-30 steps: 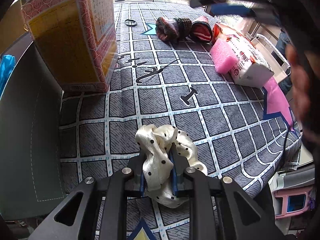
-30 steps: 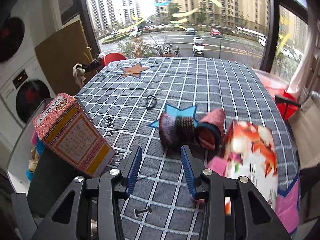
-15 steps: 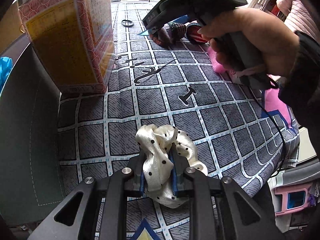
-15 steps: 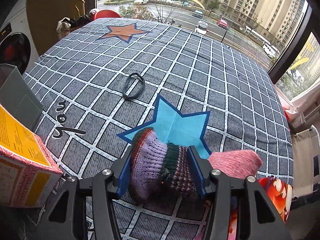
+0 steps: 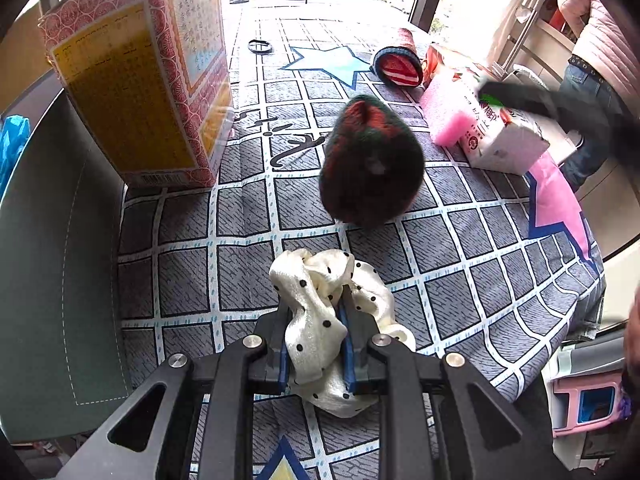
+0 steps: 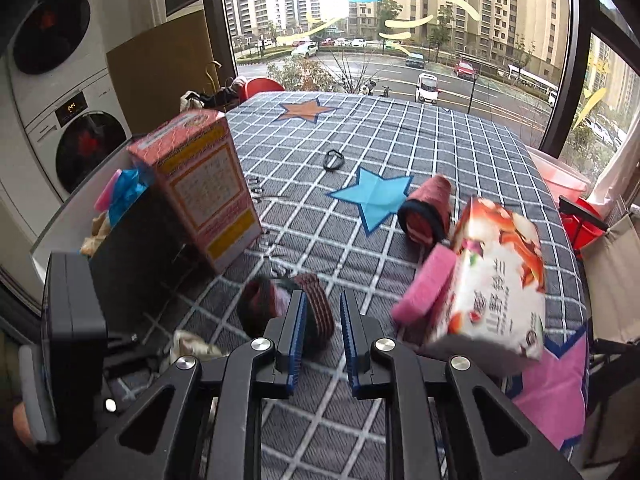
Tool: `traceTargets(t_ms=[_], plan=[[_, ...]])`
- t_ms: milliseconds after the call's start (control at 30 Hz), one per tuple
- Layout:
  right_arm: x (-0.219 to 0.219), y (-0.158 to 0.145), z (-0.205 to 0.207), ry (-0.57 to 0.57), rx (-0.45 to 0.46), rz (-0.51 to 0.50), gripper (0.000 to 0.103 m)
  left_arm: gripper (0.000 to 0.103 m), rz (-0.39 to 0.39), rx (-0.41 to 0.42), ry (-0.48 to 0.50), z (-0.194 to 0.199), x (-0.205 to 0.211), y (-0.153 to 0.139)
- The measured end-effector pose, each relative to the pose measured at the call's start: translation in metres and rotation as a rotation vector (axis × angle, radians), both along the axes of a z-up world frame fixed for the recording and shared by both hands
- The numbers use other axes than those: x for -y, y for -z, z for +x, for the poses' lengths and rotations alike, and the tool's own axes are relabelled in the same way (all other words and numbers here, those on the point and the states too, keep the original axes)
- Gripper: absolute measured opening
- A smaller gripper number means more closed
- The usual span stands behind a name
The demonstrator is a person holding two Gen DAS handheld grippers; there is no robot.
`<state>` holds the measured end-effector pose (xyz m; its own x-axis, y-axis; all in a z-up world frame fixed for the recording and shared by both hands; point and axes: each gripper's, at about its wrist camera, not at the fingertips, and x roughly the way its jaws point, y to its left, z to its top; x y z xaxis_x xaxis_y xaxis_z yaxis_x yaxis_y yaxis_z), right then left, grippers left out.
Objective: Organize soft objects
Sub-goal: 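Grasp the purple-green knitted hat with the right gripper while left gripper holds the polka-dot fabric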
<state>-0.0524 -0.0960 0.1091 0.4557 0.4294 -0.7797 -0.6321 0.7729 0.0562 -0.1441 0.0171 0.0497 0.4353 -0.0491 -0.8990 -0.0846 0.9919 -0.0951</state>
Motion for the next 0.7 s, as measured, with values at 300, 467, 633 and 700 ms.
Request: traceTargets(t_ms=[300, 467, 633, 700], plan=[[-0.007, 0.010, 0.010, 0.008, -0.075, 0.149, 0.085, 0.023, -0.016, 0.012, -0.015, -0.008, -0.007, 0.002], [-0.048, 0.024, 0.032, -0.063, -0.090, 0.070, 0.085, 0.023, -0.041, 0.014, -0.015, -0.009, -0.011, 0.001], [-0.067, 0.042, 0.039, -0.149, -0.123, 0.022, 0.085, 0.023, -0.061, 0.021, -0.017, -0.011, -0.016, 0.001], [-0.077, 0.047, 0.038, -0.197, -0.110, -0.009, 0.085, 0.023, -0.062, 0.024, -0.014, -0.013, -0.017, 0.001]])
